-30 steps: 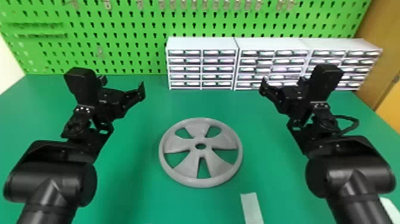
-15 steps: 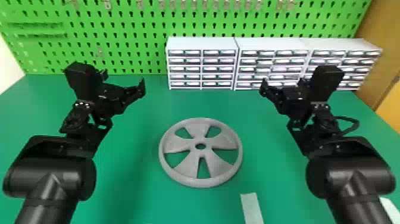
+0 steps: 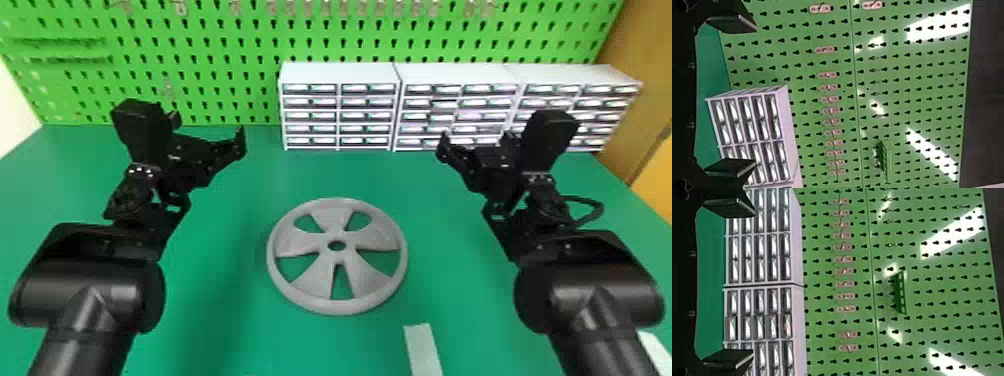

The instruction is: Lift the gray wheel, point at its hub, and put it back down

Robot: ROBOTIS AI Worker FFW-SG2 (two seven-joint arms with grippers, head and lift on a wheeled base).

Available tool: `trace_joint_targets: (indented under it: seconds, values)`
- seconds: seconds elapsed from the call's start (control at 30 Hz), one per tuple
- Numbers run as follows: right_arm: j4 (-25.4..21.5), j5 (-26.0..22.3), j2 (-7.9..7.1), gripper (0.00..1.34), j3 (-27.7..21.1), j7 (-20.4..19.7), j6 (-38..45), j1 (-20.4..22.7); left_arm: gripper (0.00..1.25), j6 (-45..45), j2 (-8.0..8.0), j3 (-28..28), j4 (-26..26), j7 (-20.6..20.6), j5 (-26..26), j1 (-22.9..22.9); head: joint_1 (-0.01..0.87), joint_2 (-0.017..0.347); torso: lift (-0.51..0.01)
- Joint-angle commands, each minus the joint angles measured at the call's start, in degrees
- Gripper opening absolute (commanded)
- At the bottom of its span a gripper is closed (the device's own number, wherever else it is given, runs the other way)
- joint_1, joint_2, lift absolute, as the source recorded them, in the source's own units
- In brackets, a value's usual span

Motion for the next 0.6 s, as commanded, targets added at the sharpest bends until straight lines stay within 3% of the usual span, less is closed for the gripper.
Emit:
trace_joint_targets:
  seconds: [0.0, 0.3, 0.57]
  values:
    - [-0.02, -0.09, 0.0, 1.28, 0.21, 0.0, 0.32, -0.09, 1.16, -0.02, 0.0, 0.03, -0.36, -0.01, -0.35, 0.14, 0.692, 0.048, -0.088]
    - [-1.86, 0.0, 0.0, 1.28, 0.21, 0.0, 4.36, -0.17, 1.16, -0.02, 0.09, -0.41, -0.45, -0.01, -0.44, -0.12, 0.692, 0.048, -0.088]
    - [-7.05, 0.7, 0.0, 1.28, 0.12, 0.0, 17.19, -1.58, 1.16, 0.07, 0.09, -0.59, -0.45, -0.01, -0.53, 0.05, 0.692, 0.048, -0.088]
